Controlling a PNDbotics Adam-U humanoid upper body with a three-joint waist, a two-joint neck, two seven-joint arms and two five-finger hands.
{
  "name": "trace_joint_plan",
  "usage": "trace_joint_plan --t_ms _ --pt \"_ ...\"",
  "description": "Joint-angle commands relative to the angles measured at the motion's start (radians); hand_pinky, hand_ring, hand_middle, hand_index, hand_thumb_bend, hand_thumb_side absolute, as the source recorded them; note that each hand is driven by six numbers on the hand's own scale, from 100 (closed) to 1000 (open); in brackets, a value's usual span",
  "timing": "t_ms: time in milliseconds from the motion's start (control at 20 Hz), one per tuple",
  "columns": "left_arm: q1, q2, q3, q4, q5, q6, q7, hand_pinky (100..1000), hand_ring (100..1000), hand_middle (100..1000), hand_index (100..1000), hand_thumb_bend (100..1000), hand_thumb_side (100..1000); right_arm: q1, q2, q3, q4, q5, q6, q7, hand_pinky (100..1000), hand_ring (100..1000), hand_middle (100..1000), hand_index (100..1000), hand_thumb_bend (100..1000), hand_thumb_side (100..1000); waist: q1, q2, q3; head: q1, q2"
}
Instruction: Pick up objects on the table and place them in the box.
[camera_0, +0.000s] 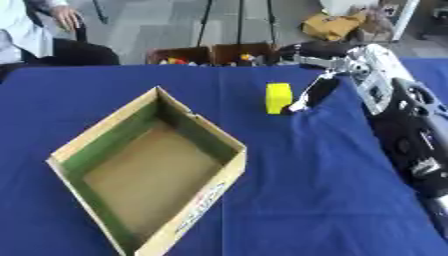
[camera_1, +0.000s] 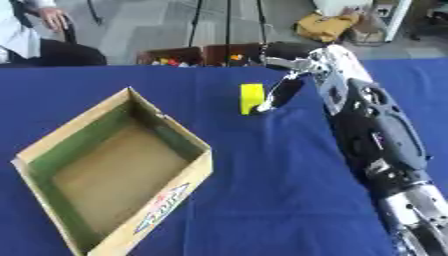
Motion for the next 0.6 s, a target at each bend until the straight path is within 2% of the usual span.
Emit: trace_joint_plan --t_ms 50,250,450,600 --pt "-0.007 0.009 0.000 -0.017 -0.005 -0.001 -0.009 749 667 845 956 100 1000 -0.032 -0.003 -0.016 0.017 0.046 -0.046 0.038 905 982 855 954 604 418 -0.008 0.003 0.004 -0.009 -0.017" --pt "-0.011 0.005 -0.002 -0.017 -0.009 0.000 -0.015 750 666 844 955 100 1000 -0.044 0.002 -0.031 0.049 0.079 -0.020 0.009 894 961 733 944 591 404 -0.009 0.010 0.011 -0.020 -0.024" --pt "-0.013 0.001 -0.005 -0.017 -0.012 -0.001 -0.021 750 666 844 955 100 1000 -0.055 0.004 -0.044 0.076 0.109 0.011 -0.011 884 947 745 938 579 380 -0.010 0.017 0.020 -0.031 -0.030" --pt "-0.013 -0.002 -0.005 -0.017 -0.014 -0.003 -0.024 750 666 844 955 100 1000 -0.055 -0.015 -0.051 0.089 0.123 0.027 -0.028 879 938 702 934 569 378 -0.010 0.023 0.024 -0.035 -0.033"
